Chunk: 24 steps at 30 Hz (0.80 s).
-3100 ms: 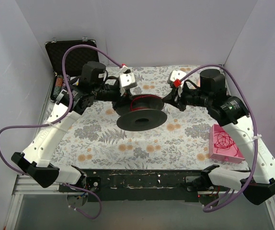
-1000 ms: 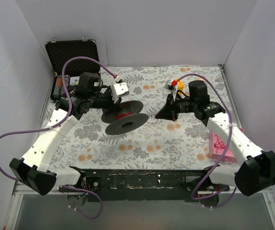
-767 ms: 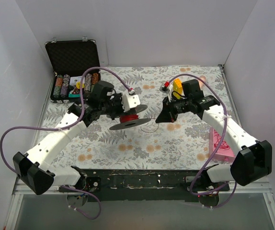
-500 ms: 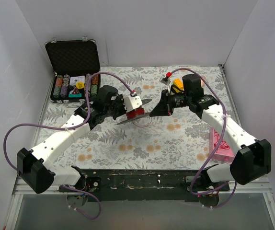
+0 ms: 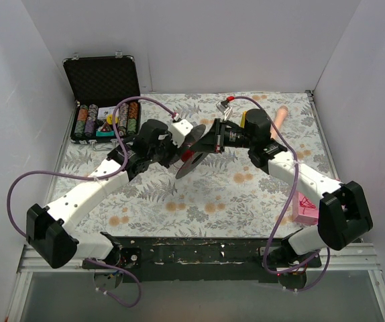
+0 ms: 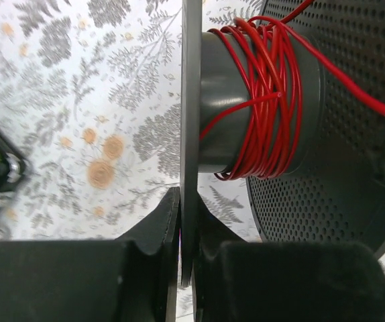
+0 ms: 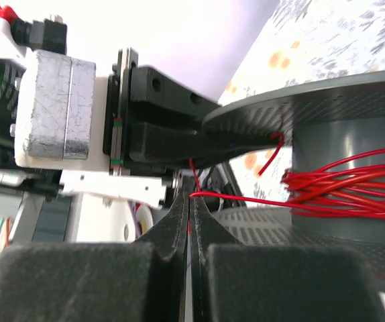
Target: Wrap the cables
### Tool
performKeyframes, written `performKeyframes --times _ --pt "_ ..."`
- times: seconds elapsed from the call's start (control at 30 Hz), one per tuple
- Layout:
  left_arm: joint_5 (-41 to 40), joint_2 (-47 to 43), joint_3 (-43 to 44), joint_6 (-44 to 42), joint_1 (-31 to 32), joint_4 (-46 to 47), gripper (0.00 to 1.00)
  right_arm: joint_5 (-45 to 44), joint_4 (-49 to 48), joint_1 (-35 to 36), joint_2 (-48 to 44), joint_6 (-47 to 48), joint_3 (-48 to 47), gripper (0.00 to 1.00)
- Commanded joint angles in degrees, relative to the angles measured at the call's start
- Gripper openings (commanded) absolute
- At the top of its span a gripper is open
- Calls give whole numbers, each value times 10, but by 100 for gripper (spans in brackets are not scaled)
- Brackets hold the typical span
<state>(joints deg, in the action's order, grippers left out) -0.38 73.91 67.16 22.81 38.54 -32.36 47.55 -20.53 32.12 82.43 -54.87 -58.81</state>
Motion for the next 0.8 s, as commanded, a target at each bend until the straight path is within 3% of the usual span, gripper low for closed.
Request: performKeyframes --times 0.0,0.13,0.3,0.4,0.57,0.77 --pt "38 4 32 139 4 36 0 -105 -41 22 -8 -22 6 1" --pt "20 11 15 188 3 62 0 -261 143 54 -17 100 -41 1" --pt "13 32 25 261 -7 81 0 -385 242 116 4 187 -101 1" --pt "15 43 35 290 -25 93 0 -441 272 150 20 216 -124 1" --pt "12 58 43 291 -29 118 0 -495 330 189 68 251 -174 16" --pt "18 62 33 302 -65 134 0 -541 348 211 71 256 -170 25"
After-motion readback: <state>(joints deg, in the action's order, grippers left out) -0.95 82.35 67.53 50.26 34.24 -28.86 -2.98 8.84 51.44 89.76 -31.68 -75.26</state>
